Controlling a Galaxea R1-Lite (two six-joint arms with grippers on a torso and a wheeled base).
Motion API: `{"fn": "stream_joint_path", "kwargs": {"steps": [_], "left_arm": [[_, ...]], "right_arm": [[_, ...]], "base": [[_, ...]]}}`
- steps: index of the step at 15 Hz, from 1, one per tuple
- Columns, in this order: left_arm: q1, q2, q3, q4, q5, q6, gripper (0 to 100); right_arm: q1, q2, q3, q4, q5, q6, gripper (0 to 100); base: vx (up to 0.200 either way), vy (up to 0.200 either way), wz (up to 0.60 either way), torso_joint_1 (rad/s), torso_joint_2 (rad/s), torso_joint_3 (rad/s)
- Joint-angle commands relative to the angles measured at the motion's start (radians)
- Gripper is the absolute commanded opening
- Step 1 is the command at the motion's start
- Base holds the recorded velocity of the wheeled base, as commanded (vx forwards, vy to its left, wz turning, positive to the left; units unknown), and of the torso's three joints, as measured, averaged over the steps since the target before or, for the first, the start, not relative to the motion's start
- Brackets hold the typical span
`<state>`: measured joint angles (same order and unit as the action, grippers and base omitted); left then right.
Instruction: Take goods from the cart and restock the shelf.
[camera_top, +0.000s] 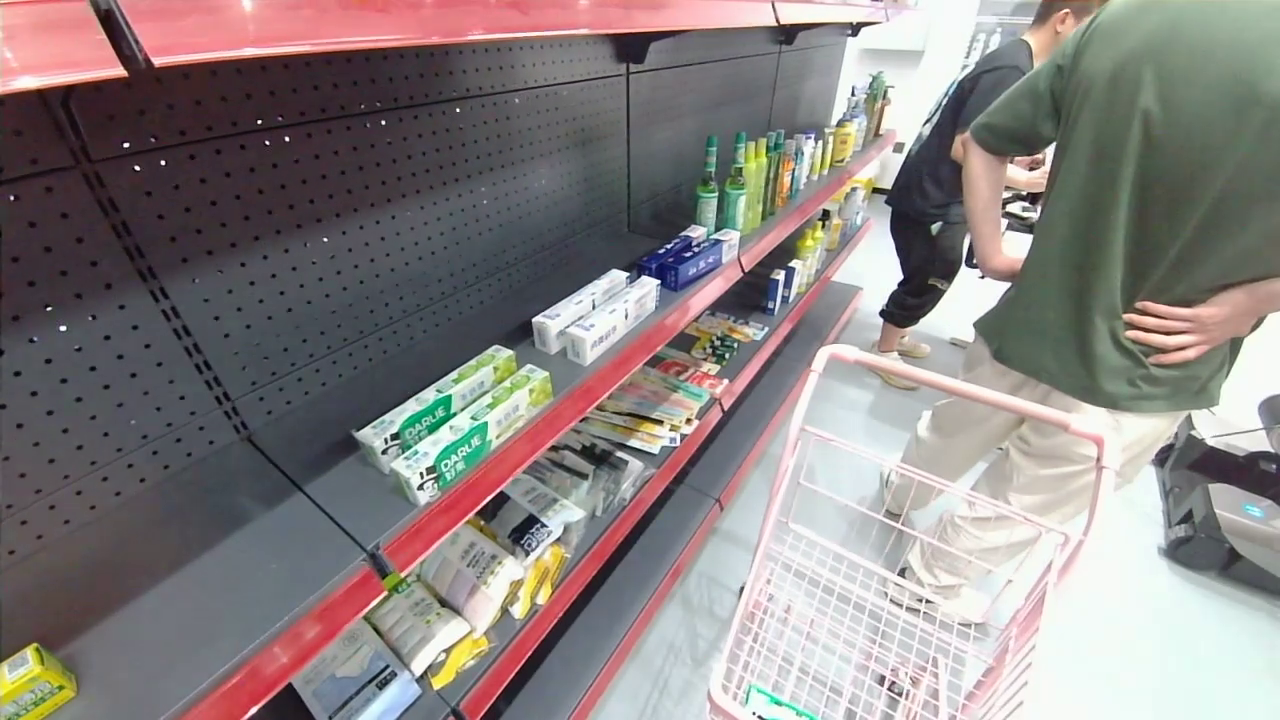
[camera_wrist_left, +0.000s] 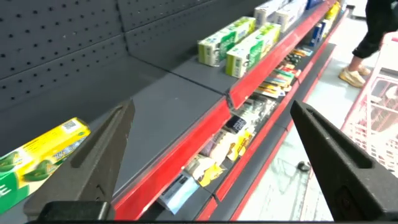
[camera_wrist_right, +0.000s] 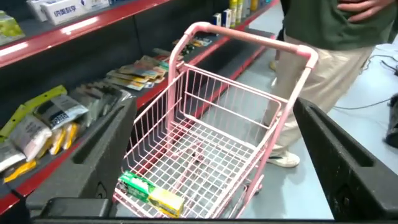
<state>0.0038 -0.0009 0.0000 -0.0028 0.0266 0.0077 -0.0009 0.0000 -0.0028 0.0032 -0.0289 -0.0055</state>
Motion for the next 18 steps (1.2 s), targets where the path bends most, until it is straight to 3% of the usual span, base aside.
{"fn": "stream_joint_path", "kwargs": {"steps": [1,2,3,4,5,7,8,9,11,15,18], "left_arm": [[0.001,0.001,0.000,0.000,0.001,0.000,100],[0.001,0.001,0.000,0.000,-0.001,0.000,100],[0.001,0.001,0.000,0.000,-0.001,0.000,100],[0.001,0.001,0.000,0.000,-0.001,0.000,100],[-0.001,0.001,0.000,0.000,-0.001,0.000,100],[-0.001,0.001,0.000,0.000,-0.002,0.000,100],[-0.001,0.001,0.000,0.000,-0.002,0.000,100],[-0.001,0.001,0.000,0.000,-0.002,0.002,100],[-0.001,0.001,0.000,0.000,-0.002,-0.003,100],[-0.001,0.001,0.000,0.000,-0.002,0.000,100],[-0.001,0.001,0.000,-0.002,-0.002,0.000,100]], "right_arm": [[0.002,0.012,0.000,0.000,0.001,0.001,100],[0.009,0.038,-0.048,-0.006,0.006,0.007,100],[0.015,0.195,-0.212,-0.011,0.007,0.065,100],[0.018,0.471,-0.493,-0.003,0.014,0.326,100],[0.018,0.617,-0.623,0.003,0.021,0.309,100],[-0.051,0.715,-0.545,0.044,-0.034,0.116,100],[-0.051,0.715,-0.545,0.044,-0.034,0.116,100],[-0.074,0.887,-0.437,0.037,0.007,0.133,100],[-0.044,1.034,-0.388,0.037,0.030,0.095,100],[-0.034,1.436,-0.419,0.034,0.139,-0.248,100],[-0.019,1.646,-0.510,0.032,0.264,-0.360,100]], "base": [[0.000,0.000,0.00,0.000,0.00,0.000],[0.000,0.000,0.00,0.000,0.00,0.000],[0.000,0.000,0.00,0.000,0.00,0.000],[0.000,0.000,0.00,0.000,0.00,0.000],[0.000,0.000,0.00,0.000,0.00,0.000],[0.000,0.000,0.00,0.000,0.00,0.000],[0.000,0.000,0.00,0.000,0.00,0.000],[0.000,0.000,0.00,0.000,0.00,0.000],[0.000,0.000,0.00,0.000,0.00,0.000],[0.000,0.000,0.00,0.000,0.00,0.000],[0.000,0.000,0.00,0.000,0.00,0.000]]}}
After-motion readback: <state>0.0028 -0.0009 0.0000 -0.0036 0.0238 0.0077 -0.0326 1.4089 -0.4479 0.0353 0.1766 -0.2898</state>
